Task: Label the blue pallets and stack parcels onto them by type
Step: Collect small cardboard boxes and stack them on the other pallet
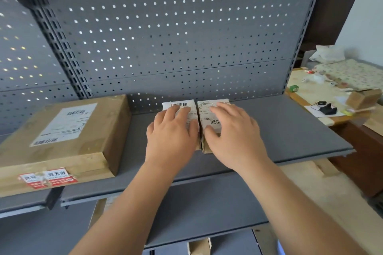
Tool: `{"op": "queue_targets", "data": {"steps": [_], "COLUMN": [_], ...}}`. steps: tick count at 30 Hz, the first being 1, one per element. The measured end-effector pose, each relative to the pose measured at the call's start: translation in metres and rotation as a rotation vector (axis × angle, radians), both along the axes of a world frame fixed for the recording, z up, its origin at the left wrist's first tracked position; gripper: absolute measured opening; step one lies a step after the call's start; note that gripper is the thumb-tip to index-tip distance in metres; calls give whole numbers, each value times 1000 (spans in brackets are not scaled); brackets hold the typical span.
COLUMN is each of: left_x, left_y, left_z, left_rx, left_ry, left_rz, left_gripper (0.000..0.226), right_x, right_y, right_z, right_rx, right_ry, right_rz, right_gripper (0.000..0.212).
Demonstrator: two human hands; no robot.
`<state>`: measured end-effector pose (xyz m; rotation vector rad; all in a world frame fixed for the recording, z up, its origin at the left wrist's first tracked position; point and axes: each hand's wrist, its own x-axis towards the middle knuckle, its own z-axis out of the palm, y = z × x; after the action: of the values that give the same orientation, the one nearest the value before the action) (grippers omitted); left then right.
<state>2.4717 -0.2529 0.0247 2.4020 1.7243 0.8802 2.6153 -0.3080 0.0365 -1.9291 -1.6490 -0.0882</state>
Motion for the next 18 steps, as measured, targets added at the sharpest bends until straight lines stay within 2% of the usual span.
{"op": "queue_targets", "data": {"steps": [8,18], "left_x": [9,0], "left_y": [2,-8], "left_z": [0,0], "left_rx": [-45,-66], "left_ry": [-16,46], "left_rz": [37,76], "left_gripper": [41,59], "right_x": [14,30], "right_y": [7,4], "right_z": [-10,-17], "right_rx": [-9,30], "right_ry": [31,17], "right_rz": [64,85], "right_gripper": [35,48]}}
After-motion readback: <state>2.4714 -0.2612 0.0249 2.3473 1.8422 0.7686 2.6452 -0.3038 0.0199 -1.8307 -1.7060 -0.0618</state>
